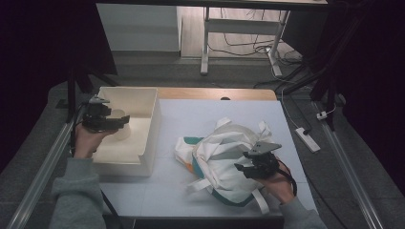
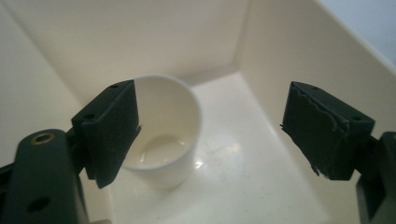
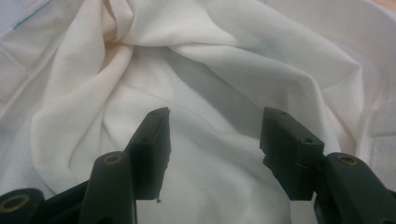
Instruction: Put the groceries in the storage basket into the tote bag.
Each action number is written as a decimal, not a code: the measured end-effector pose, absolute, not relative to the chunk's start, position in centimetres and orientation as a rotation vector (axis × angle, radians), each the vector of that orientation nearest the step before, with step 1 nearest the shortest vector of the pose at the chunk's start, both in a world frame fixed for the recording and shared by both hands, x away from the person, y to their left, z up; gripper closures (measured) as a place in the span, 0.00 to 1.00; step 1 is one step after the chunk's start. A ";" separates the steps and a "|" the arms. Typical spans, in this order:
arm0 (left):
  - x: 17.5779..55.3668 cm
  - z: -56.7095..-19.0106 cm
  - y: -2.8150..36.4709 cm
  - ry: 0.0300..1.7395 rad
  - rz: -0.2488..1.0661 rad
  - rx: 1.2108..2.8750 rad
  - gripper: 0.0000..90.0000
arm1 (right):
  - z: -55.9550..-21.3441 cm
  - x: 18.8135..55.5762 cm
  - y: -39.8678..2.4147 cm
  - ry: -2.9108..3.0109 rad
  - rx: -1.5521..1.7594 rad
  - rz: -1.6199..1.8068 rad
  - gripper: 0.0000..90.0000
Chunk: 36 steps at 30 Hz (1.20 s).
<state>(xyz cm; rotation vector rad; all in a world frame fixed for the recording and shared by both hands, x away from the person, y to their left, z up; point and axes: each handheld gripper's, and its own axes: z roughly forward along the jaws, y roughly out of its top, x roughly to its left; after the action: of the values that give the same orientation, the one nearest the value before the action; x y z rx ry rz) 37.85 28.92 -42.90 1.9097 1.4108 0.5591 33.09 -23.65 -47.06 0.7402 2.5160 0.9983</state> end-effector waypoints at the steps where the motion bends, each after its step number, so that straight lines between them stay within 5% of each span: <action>1: 38.0 -43.1 29.1 1.424 0.562 1.910 0.21 | -47.1 33.1 -23.6 2.519 0.736 0.996 0.48; 24: 40.9 -44.5 28.3 1.525 0.615 1.978 0.17 | -47.0 32.9 -23.3 2.524 0.713 1.006 0.48; 28: 40.8 -44.5 28.3 1.502 0.604 1.998 0.23 | -47.1 32.9 -23.2 2.527 0.714 1.002 0.48; 36: 41.0 -44.9 27.8 1.437 0.544 2.086 0.54 | -47.2 32.9 -23.2 2.527 0.715 0.995 0.48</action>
<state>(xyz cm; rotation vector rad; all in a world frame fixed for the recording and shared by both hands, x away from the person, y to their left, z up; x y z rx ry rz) 41.05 27.77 -44.94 2.0861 1.4367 0.5437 32.91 -23.20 -47.19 0.7148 2.5272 0.9954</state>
